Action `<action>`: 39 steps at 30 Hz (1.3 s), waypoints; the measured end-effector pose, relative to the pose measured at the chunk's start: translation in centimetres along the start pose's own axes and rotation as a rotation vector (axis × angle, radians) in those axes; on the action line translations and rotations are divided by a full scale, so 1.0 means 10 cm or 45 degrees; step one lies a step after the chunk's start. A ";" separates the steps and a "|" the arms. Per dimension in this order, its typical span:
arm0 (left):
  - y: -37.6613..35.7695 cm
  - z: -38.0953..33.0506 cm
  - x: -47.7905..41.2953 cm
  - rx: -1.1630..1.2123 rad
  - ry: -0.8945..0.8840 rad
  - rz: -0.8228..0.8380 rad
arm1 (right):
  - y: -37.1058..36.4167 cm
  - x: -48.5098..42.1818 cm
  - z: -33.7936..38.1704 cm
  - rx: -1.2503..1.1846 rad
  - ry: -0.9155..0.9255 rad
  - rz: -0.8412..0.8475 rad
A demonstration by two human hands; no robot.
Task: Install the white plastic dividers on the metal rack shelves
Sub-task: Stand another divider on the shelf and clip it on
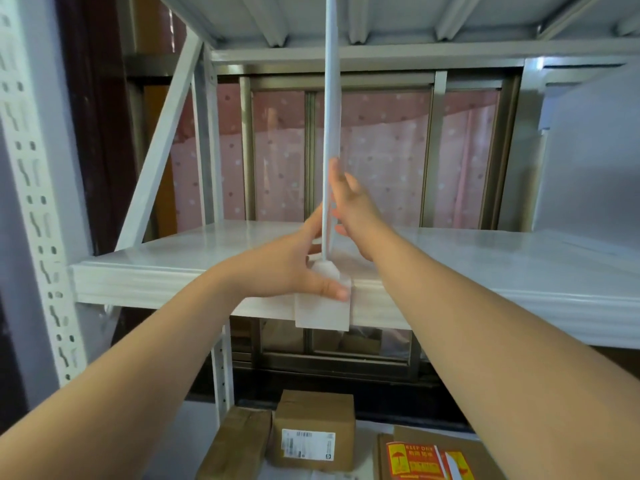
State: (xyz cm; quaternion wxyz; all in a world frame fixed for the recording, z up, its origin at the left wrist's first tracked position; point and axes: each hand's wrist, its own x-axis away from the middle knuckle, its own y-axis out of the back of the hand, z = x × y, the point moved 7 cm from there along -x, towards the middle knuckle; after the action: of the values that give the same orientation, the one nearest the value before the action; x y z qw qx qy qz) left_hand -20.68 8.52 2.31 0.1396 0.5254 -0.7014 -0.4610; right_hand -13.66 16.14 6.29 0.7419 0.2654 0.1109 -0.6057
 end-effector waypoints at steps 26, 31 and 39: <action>0.04 0.25 0.04 -0.454 0.181 -0.087 | 0.11 0.51 0.20 0.548 0.308 -0.337; 0.05 0.26 0.02 -0.462 0.181 -0.122 | -0.04 0.58 0.27 0.729 0.444 -0.235; 0.06 0.21 0.03 -0.446 0.155 -0.133 | -0.09 0.63 0.31 0.722 0.233 -0.231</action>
State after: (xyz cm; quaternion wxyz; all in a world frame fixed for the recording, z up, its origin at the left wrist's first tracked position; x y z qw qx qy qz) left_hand -22.57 9.28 1.56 0.2468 0.5557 -0.5724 -0.5501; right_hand -13.48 9.14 5.55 0.5682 0.5043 0.0268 -0.6497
